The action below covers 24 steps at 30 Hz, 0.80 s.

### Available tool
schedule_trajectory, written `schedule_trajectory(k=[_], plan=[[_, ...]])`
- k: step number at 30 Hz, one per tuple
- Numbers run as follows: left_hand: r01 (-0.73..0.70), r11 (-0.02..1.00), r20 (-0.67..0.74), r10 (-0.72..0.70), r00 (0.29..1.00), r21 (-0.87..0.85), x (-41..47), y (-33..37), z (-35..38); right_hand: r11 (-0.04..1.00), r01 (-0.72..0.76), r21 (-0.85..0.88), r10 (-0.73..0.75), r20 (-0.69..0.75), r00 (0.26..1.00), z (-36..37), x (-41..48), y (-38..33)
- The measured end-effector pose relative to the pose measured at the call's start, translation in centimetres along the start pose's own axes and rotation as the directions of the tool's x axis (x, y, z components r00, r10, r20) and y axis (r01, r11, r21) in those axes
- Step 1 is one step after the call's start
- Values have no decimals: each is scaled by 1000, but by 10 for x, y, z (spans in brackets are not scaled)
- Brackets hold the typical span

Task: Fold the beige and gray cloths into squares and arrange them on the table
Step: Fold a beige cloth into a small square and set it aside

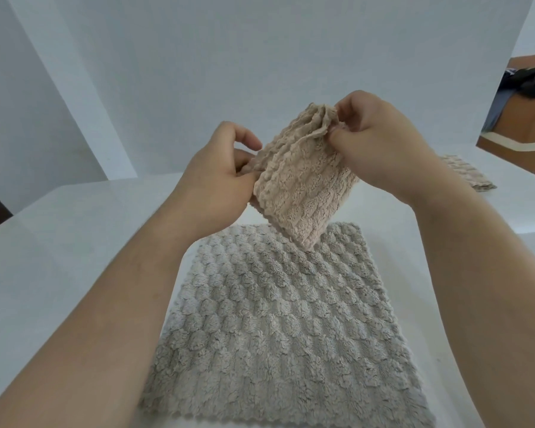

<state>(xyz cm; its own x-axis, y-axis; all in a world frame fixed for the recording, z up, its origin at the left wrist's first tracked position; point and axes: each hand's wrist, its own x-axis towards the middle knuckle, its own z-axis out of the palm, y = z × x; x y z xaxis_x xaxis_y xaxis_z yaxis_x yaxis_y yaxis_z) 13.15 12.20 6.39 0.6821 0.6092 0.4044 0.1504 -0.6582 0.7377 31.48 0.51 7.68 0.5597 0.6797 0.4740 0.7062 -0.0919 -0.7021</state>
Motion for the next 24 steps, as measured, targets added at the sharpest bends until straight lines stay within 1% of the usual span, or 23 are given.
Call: schedule_trajectory(k=[2, 4, 5, 7, 10, 11, 13, 15, 16, 18, 19, 22, 24], plan=[[-47, 999, -40, 46, 998, -27, 2, -1, -1, 999, -33, 19, 33, -3, 999, -1, 0, 1], [-91, 996, -40, 92, 995, 15, 4, -3, -3, 998, -57, 33, 57, -9, 998, -1, 0, 1], [-92, 995, -38, 93, 995, 32, 3, -2, -3, 997, -64, 34, 64, -9, 998, 0, 0, 1], [-37, 999, -33, 37, 999, -8, 3, 1, -2, 997, -69, 31, 69, -4, 998, 1, 0, 1], [54, 986, -29, -59, 998, -159, 4, 3, 0, 997, -69, 23, 69, 0, 998, 0, -1, 0], [49, 988, -25, -54, 998, -144, 5, 2, 0, 997, -69, 25, 69, 1, 998, 0, -1, 0], [-11, 1000, -33, 11, 999, -15, 4, -2, 0, 997, -70, 32, 70, 3, 998, 0, -1, -1], [-66, 991, -74, 75, 994, 116, 2, -3, 1, 996, -72, 46, 72, 9, 997, 0, -2, -2], [-68, 988, -100, 82, 992, 136, 3, -5, 1, 996, -71, 53, 70, 16, 997, 0, -2, -2], [-64, 989, -107, 79, 991, 134, 3, -5, 1, 997, -59, 51, 57, 32, 998, 1, -3, -4], [-60, 989, -89, 72, 993, 134, 2, -3, 0, 998, -46, 45, 44, 41, 998, 2, -4, -5], [-4, 985, -24, 8, 1000, 174, 1, 0, 1, 999, 5, 32, -7, 68, 998, 7, -7, -9], [31, 977, -17, -28, 999, 212, -1, 2, 5, 999, 28, 23, -30, 92, 995, 13, -9, -13]])
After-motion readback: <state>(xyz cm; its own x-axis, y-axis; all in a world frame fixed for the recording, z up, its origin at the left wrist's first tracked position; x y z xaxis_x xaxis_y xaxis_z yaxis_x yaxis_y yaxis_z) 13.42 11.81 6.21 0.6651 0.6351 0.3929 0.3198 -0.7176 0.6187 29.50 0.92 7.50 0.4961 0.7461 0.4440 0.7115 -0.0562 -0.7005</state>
